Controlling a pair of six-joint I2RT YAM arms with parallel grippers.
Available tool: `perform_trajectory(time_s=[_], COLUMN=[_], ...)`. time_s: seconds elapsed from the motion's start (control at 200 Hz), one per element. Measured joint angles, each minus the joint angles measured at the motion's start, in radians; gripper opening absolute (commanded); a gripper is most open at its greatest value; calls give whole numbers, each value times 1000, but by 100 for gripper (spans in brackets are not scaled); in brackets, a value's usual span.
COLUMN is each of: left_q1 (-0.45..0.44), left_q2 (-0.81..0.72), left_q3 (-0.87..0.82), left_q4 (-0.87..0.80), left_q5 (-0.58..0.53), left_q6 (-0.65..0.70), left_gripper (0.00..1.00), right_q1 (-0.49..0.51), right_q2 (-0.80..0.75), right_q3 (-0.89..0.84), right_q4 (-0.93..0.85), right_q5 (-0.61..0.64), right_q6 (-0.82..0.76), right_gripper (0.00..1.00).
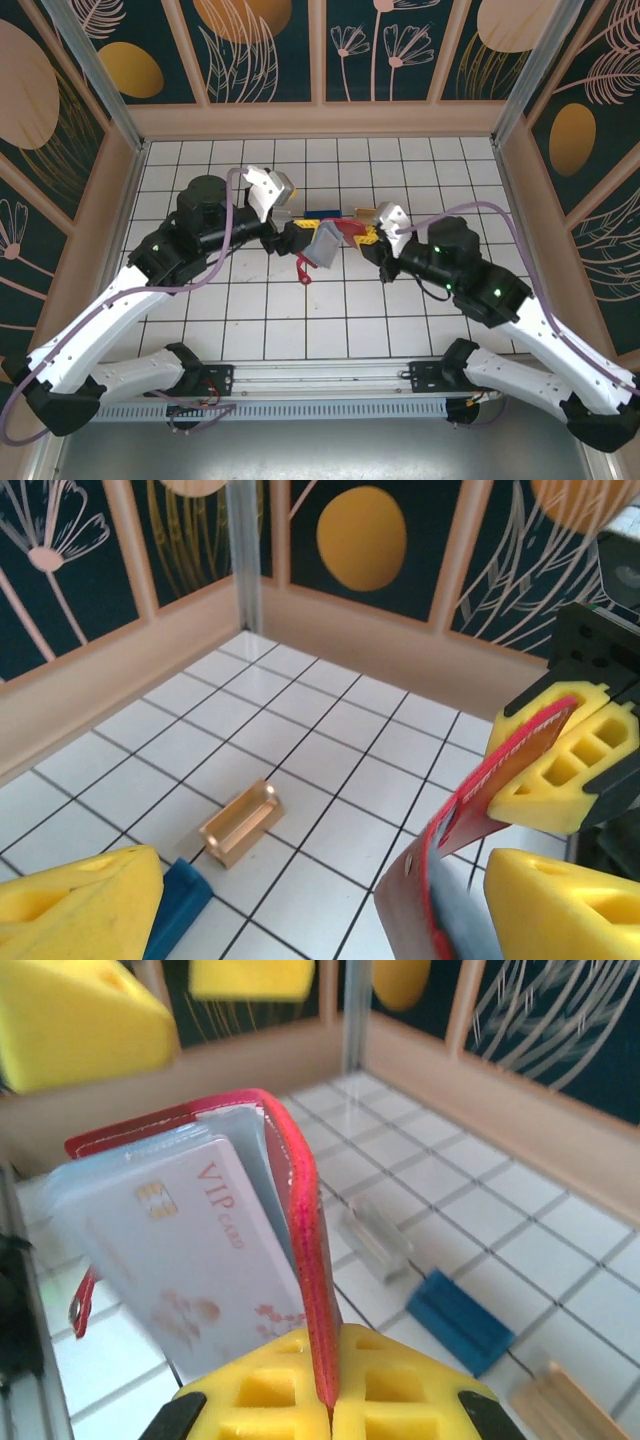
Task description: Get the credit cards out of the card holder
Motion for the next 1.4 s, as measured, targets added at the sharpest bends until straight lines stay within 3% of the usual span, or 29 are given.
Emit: perform_trajectory(time_s=[0.195, 0.545, 0.821, 0.956, 1.141, 1.246, 1.401], left_q1=[0, 0, 1, 1, 1, 1, 1], left_q2=[40, -33, -87, -97, -103, -114, -116], left_q3=[1, -158, -199, -206, -206, -204, -176], left_q4=[-19, 177, 330, 394, 472, 486, 448], left_q5=[-63, -101, 32, 168, 365, 426, 452], left_q6=[-11, -146, -215, -232, -254, -250, -219], left_gripper=[87, 92, 92, 83, 54, 55, 30], right_q1=[0, 0, -4, -4, -4, -4, -4], right_q2=[85, 56, -39, -72, -104, -114, -118], right_q3=[65, 93, 121, 122, 122, 122, 122], right_q4=[-135, -108, -16, 31, 84, 99, 111], right_q5=[57, -19, -137, -211, -283, -311, -325], right_q6=[13, 193, 267, 284, 310, 319, 320], right_gripper=[0, 0, 0, 0, 0, 0, 0])
